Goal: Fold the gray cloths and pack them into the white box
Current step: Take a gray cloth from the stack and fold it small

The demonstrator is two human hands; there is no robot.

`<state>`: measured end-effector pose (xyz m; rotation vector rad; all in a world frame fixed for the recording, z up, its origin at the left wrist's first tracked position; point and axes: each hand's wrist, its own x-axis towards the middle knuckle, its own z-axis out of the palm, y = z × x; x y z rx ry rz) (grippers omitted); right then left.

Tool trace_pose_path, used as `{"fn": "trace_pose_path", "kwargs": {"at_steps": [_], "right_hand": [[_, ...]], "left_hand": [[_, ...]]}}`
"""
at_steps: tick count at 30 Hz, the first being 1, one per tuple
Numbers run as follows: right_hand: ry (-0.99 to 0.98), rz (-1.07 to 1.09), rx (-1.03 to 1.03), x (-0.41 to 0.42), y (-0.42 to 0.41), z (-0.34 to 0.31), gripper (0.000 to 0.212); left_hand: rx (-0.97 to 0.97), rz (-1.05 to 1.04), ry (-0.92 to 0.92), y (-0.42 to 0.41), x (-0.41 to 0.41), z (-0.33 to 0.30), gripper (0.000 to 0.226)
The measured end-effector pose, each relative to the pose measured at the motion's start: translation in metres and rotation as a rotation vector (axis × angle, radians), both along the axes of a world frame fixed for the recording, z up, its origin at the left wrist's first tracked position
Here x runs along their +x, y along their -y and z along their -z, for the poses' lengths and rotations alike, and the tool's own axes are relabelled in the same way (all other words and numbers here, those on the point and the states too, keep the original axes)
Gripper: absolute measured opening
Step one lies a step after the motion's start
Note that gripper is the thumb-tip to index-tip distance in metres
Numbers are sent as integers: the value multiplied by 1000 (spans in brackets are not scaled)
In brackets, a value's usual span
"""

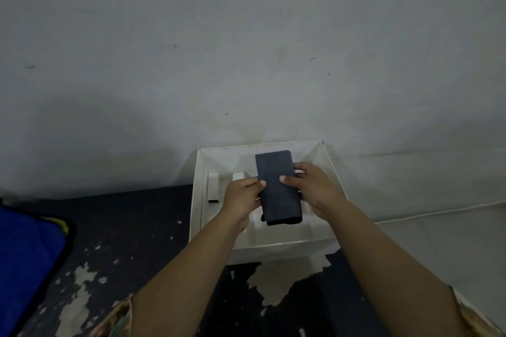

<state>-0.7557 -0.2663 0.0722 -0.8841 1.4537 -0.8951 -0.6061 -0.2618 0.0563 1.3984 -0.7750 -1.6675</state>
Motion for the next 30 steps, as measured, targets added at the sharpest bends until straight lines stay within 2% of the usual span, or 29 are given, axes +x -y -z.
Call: {"fn": "trace_pose_path", "kwargs": {"at_steps": [3, 6, 11, 13, 16, 18, 21, 23, 25, 30], "right_hand": [[-98, -11, 44, -11, 15, 18, 35], [-277, -34, 72, -18, 23, 34, 40], [-586, -50, -19, -19, 28, 53, 35], [-692, -77, -63, -19, 30, 57, 31], [-746, -87, -66, -19, 32, 63, 28], [-790, -97, -61, -20, 33, 64, 27], [-808, -104, -67, -23, 34, 64, 27], [-862, -138, -73, -22, 35, 64, 15], [-911, -168, -91, -21, 34, 63, 7], [-971, -216, -113, -21, 33, 61, 12]], "left_hand": [[55, 4, 50, 13, -12, 18, 15], [102, 23, 135, 24, -25, 37, 16], [79, 168, 483, 38, -36, 57, 11], [77, 199, 557, 43, -38, 59, 8], [40, 222, 648, 45, -39, 60, 26], [18, 213, 657, 43, -39, 62, 29], [-47, 223, 651, 42, -37, 65, 23], [-139, 269, 728, 42, -37, 68, 10], [-251, 334, 838, 41, -37, 69, 6], [-372, 522, 926, 34, -45, 70, 33]]}}
